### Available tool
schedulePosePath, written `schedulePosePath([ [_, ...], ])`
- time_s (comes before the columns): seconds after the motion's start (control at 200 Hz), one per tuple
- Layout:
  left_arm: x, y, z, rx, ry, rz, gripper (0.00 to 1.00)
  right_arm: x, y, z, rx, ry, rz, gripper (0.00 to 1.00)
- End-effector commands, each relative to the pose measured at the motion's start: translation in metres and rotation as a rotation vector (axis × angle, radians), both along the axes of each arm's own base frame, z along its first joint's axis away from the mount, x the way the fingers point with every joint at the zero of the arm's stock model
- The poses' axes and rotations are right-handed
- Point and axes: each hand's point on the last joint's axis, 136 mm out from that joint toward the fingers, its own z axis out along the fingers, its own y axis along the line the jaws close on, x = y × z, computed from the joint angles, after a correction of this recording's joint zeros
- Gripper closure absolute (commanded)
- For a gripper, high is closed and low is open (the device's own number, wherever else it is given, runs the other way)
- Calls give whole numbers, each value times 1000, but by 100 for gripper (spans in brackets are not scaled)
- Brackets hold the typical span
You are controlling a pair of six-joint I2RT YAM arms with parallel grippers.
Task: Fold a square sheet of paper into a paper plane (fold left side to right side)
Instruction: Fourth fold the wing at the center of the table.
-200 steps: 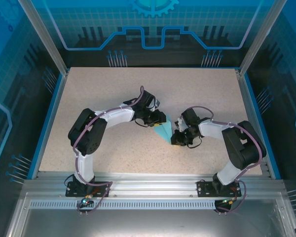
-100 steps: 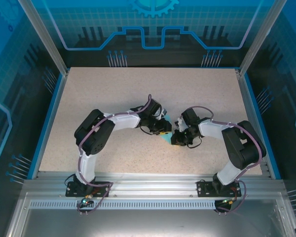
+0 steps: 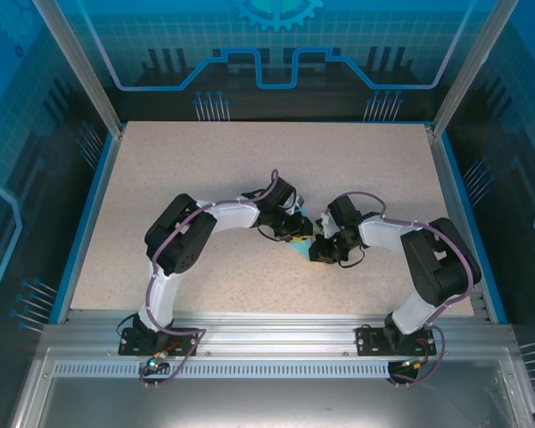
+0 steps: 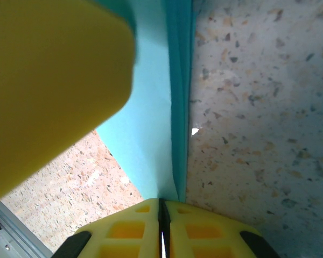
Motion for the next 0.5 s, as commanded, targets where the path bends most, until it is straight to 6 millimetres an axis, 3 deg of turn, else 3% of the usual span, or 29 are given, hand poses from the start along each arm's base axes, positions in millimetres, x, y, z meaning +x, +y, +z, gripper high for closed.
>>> schedulePosePath([
  [0.0, 3, 9, -16, 56, 15, 0, 69, -36, -38, -38, -229, 133, -3, 89],
  [0.17, 8, 17, -28, 98, 20, 8, 69, -37, -39, -38, -239, 134, -2, 89],
  [0.495, 40, 53, -37, 175, 7, 61, 70, -42, -44, -40, -266, 142, 2, 89],
])
